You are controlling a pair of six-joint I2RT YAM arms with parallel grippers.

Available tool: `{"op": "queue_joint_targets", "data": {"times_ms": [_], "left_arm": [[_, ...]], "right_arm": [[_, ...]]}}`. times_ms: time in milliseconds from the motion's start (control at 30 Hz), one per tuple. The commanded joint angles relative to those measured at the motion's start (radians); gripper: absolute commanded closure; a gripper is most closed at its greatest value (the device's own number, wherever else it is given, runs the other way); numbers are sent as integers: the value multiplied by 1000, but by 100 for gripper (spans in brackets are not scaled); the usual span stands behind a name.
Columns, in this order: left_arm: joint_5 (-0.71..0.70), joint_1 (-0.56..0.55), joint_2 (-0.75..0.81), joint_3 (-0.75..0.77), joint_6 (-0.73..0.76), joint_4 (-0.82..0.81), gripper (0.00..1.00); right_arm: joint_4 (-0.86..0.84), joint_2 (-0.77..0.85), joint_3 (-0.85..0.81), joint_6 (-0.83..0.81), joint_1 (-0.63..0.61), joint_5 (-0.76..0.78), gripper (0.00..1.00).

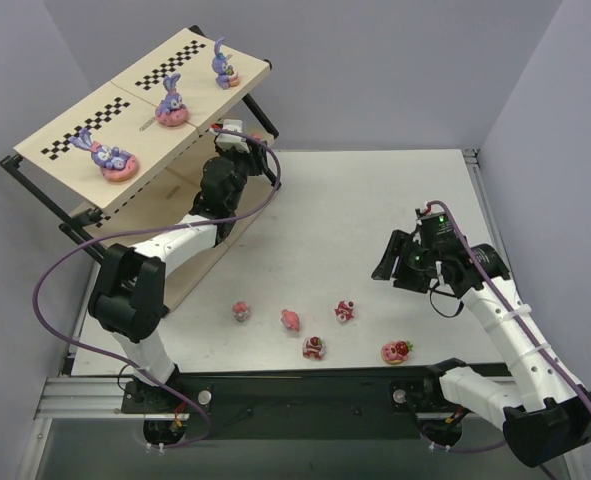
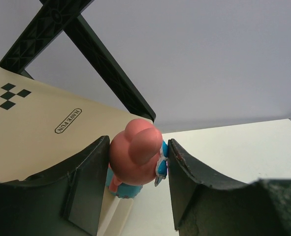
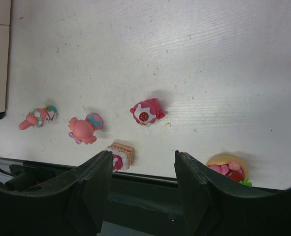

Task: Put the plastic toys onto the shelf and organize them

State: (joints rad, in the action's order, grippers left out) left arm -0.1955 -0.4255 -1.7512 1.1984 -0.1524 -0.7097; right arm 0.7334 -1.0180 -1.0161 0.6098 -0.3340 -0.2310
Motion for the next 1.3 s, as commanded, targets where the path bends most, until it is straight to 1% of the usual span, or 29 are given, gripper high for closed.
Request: {"op": "queue_joint_targets", "data": {"times_ms": [0, 100, 300, 400, 500, 633, 800, 900, 933, 1000, 1033, 1067, 1100, 1167, 1267], "left_arm": [[-47, 21, 2, 38, -6, -65, 100], [-35, 21, 7, 46, -1, -45, 100], [39, 21, 38, 50, -19, 29, 100], [85, 19, 68, 23, -32, 53, 100], [131, 16, 113, -12, -39, 61, 100], [195, 8, 179, -52, -59, 114, 100], [330, -22, 281, -97, -78, 186, 100], [395, -56, 347, -82, -105, 303, 100], [412, -70, 364, -76, -117, 381, 100], [452, -107, 410, -36, -124, 461, 100], [461, -119, 421, -14, -140, 554, 100], [494, -128, 432, 22, -153, 602, 100], [523, -136, 449, 42, -168, 639, 100], [576, -145, 464, 79, -205, 773, 100], [637, -148, 502, 131, -254, 878, 100]], "right_arm": [[-9, 22, 13, -10, 6, -11, 46], [-14, 16, 14, -15, 6, -14, 46], [-40, 7, -10, -30, 6, -36, 46], [-69, 6, -22, -39, 6, -54, 44], [-112, 6, -30, -47, 6, -83, 42], [-164, 6, -44, -65, 3, -103, 39], [-282, 18, -50, -102, -7, -174, 33], [-374, 41, -44, -169, -48, -215, 27], [-423, 45, -47, -192, -71, -217, 25], [-462, 49, -61, -246, -149, -202, 19], [-491, 44, -71, -298, -178, -192, 18], [-500, 26, -100, -326, -233, -171, 18], [-511, 15, -113, -349, -249, -163, 18], [-551, -16, -140, -384, -270, -153, 19], [-633, -24, -141, -423, -286, -148, 24]]}}
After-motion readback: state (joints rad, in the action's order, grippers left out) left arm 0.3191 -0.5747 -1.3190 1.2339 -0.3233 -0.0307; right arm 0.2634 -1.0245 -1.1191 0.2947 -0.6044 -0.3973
